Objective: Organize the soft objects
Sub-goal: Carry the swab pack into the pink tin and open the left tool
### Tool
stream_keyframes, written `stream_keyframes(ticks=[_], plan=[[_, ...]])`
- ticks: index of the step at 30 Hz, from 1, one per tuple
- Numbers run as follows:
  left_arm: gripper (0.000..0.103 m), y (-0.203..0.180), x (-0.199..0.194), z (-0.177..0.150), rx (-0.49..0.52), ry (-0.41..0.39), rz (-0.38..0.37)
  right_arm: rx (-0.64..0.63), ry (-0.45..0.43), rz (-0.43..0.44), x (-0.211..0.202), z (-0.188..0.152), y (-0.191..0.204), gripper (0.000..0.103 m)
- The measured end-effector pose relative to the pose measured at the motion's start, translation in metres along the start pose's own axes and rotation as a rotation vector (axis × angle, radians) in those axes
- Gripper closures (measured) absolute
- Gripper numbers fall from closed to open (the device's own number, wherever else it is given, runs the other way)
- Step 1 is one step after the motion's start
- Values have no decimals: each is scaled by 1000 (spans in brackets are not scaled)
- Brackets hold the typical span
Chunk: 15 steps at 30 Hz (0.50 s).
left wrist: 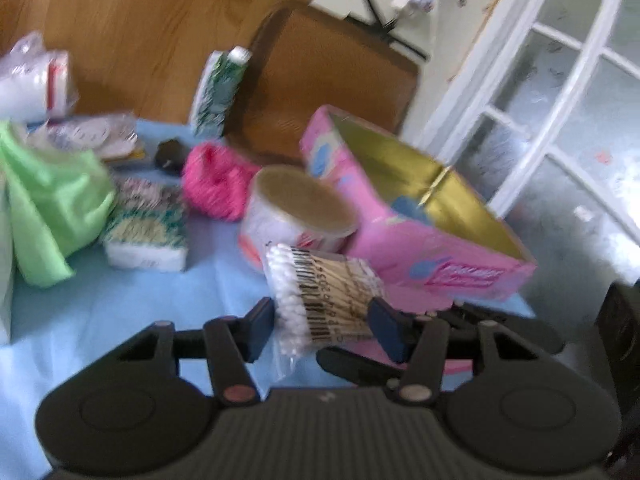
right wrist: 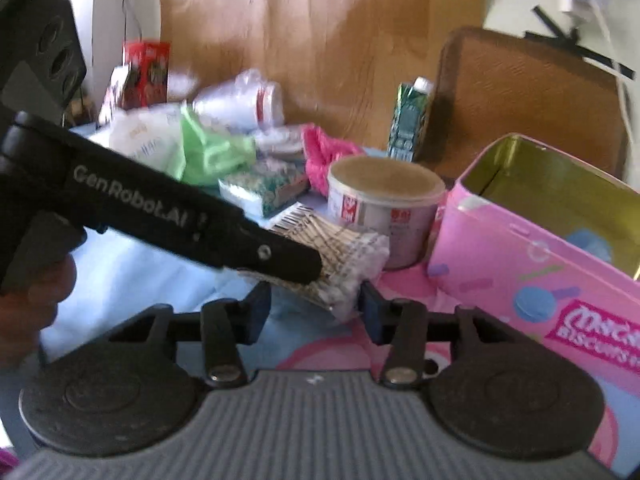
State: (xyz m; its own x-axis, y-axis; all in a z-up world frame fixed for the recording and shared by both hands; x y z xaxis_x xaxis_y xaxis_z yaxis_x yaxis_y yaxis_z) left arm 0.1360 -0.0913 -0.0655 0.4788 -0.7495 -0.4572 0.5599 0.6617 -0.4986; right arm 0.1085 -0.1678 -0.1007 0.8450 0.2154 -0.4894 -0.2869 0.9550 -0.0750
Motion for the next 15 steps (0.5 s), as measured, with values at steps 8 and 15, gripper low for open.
stream_keyframes(ticks=[8,15], plan=[[51,-78,35,50,176,-38,-89,16,-188,-180,-51,26,-47,57],[50,-128,112,69,240,10,-144,103,-198,-329,-60,25,-135,57]])
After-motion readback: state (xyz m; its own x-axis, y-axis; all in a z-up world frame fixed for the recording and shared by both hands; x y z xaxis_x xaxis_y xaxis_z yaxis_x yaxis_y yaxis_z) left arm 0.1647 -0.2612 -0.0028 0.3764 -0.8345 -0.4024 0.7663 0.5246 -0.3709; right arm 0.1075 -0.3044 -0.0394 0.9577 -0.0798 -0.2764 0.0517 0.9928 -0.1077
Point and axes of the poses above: each gripper's, at about its wrist camera, not at the fingertips, and x roughly the way its jaws point, y to its left, z to its top, the point moved 9 cm from there along x, roughly the way its jaws point, and after that the axes turned 8 degrees about -z, right-handed, at the moved point
